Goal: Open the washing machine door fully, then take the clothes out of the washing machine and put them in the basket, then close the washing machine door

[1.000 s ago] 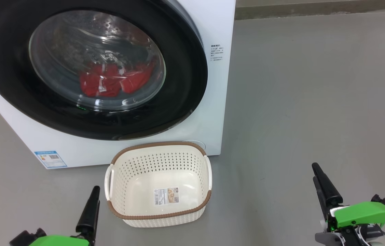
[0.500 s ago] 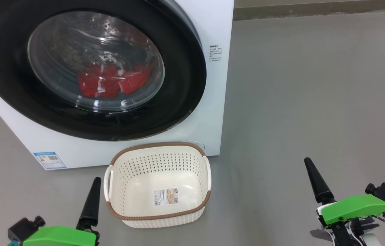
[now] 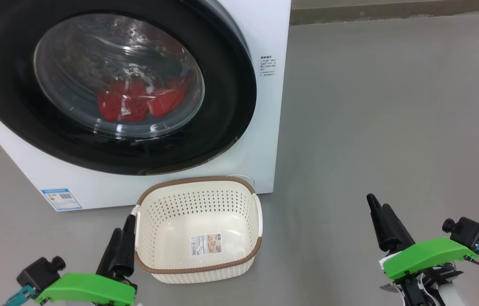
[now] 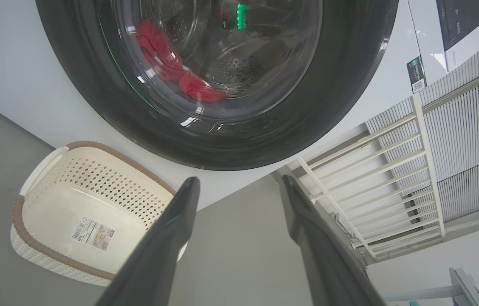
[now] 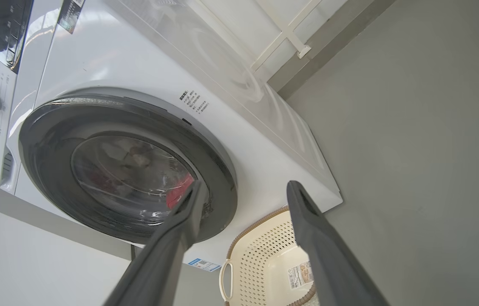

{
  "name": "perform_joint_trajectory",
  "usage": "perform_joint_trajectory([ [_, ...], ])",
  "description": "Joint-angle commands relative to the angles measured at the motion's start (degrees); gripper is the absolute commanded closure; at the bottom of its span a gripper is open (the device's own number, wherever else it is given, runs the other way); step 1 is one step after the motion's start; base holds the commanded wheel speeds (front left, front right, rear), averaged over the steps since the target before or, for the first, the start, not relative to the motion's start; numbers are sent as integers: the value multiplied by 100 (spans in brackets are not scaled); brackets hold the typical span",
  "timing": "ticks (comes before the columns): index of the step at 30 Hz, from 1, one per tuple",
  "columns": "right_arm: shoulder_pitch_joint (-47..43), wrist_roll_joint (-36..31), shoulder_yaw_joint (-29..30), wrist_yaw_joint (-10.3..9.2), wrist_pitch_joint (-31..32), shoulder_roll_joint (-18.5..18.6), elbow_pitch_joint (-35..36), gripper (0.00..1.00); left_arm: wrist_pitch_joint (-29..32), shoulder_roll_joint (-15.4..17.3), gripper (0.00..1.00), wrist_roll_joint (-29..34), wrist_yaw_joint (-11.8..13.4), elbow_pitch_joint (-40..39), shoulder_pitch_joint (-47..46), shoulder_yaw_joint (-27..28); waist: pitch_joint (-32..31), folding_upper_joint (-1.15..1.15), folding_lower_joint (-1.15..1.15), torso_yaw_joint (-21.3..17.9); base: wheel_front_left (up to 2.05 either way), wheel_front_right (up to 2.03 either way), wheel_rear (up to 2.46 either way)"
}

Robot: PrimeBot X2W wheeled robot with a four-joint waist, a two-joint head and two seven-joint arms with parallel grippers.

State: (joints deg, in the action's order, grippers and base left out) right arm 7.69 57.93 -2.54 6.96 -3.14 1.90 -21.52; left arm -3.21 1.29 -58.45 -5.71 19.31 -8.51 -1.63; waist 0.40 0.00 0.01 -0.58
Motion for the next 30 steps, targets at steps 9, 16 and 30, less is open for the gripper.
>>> perform_joint_trajectory([
  [9, 470, -775, -140, 31, -225, 55, 146, 0, -218, 100, 0, 841, 131, -143, -347, -13, 5, 0, -1, -12, 0, 0, 0],
  [16, 548, -1241, -229, 33, -343, 60, 141, 0, -335, 107, 0, 1310, 184, -100, -418, -60, 4, 0, -1, -27, 0, 0, 0],
  [30, 728, -2062, -399, 38, -562, 70, 79, 0, -554, 120, 0, 2230, 295, -105, -563, -130, 22, 0, -1, -42, 0, 0, 0],
])
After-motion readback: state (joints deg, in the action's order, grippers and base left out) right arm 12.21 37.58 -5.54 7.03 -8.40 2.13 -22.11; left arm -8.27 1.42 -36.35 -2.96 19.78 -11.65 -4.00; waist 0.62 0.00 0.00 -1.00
